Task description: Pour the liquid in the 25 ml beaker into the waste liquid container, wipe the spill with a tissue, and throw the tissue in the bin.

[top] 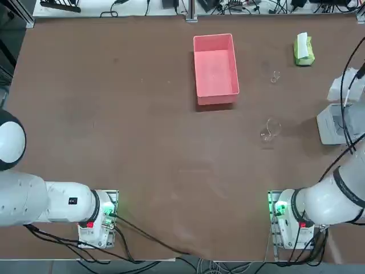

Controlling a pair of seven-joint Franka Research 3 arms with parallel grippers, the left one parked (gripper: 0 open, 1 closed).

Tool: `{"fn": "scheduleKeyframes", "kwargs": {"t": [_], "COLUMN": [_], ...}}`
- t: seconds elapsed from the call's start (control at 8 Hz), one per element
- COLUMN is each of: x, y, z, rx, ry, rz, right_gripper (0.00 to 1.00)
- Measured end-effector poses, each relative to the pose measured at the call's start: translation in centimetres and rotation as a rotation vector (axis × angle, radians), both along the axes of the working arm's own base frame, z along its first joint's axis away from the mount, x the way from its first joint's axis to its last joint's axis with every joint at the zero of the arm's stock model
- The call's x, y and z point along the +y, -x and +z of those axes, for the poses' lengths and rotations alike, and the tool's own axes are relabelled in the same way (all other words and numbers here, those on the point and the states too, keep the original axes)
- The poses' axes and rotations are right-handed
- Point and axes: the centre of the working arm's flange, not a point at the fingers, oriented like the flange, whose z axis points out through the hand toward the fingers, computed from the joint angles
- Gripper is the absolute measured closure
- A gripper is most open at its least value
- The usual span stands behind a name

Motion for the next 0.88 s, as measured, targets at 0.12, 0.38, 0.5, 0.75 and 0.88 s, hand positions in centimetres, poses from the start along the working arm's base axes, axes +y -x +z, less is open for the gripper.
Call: {"fn": "scheduleKeyframes", "kwargs": {"t": [0.12,0.38,0.5,0.75,0.88], "x": [0.0,-0.6,-1.0,-2.3,-3.0], "y": [1.2,3.6,4.5,5.8,6.4], "z": [0.0,0.0,0.1,-0.1,-0.4], "rx": [0.01,0.03,0.034,0.037,0.044], "ry": [-0.007,-0.009,-0.005,0.0,0.003], "rz": [0.006,0.009,0.007,-0.016,-0.025], "right_gripper": [0.98,0.98,0.98,0.98,0.98]}}
